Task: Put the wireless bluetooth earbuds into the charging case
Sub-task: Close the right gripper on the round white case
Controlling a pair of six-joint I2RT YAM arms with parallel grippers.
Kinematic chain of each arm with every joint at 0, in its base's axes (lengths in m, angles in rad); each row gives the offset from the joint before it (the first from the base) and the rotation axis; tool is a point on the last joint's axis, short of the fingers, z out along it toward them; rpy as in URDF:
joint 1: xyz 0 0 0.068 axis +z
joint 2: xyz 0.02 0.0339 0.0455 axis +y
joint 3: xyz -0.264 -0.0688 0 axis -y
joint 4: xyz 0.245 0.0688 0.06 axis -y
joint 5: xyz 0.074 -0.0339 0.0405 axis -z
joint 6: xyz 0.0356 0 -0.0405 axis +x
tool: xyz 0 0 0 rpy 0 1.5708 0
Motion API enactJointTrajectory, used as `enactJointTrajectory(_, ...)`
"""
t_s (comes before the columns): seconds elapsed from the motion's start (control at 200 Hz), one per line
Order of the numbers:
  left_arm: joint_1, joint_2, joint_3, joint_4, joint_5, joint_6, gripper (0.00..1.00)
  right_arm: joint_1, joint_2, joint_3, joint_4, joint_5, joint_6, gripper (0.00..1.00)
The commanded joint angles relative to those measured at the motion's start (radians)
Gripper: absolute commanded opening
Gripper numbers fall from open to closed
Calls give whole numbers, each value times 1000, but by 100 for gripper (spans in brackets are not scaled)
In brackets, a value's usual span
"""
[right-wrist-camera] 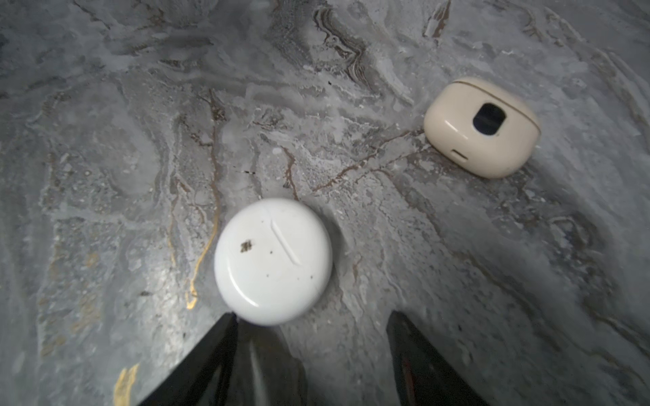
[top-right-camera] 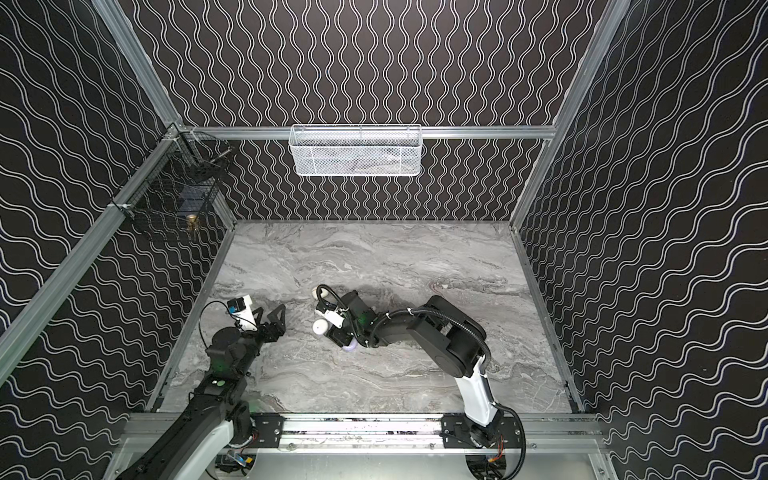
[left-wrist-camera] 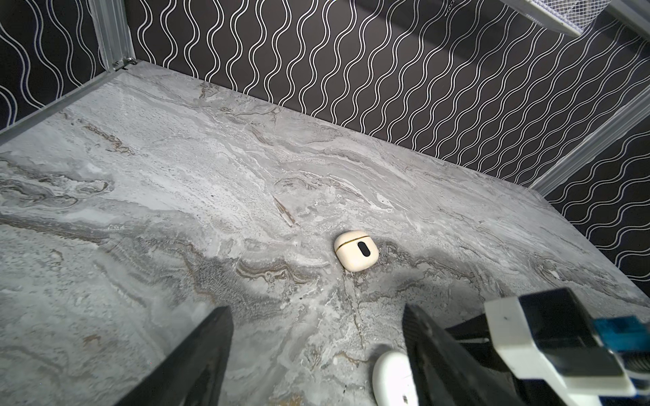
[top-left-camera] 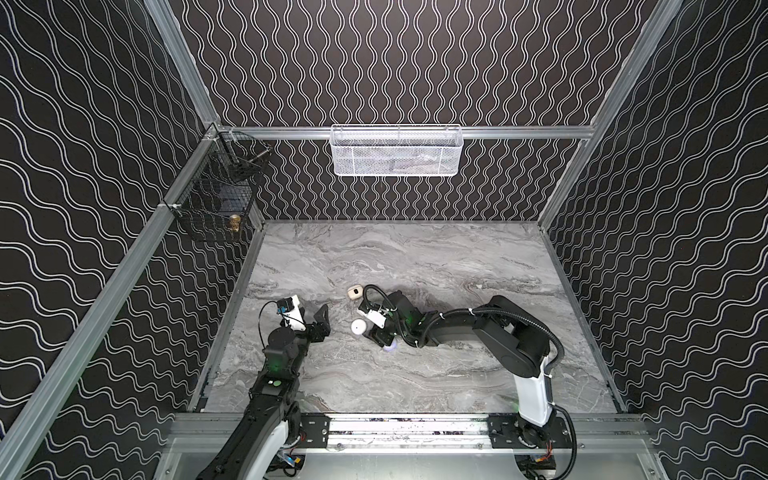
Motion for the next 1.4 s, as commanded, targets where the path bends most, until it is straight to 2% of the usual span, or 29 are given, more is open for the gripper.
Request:
enactJointTrajectory(0.0, 1, -2, -4, 16, 2, 3, 79, 2, 29, 26, -59, -13, -41, 70)
enactJointTrajectory(0.355, 1, -13, -7, 13, 2, 3, 79, 2, 68, 78, -101, -25, -47, 67)
enactJointTrajectory(0.55, 1, -10, -7, 16, 4, 3, 79, 10, 62, 76, -96, -14, -14, 72)
enactJointTrajectory(0.666, 1, -13, -7, 14, 2, 3, 79, 22, 66, 64, -73, 14, 25, 81)
enactJointTrajectory(0.791, 1, -14, -7, 16, 4, 4, 79, 38, 83, 81, -73, 23, 56, 82)
enactJointTrajectory(0.941, 1, -17, -7, 12, 1, 2, 80, 40, 100, 90, -66, 47, 70, 79)
enactJointTrajectory(1.396, 1, -16, -7, 12, 2, 3, 80, 40, 87, 56, -15, 82, 68, 58)
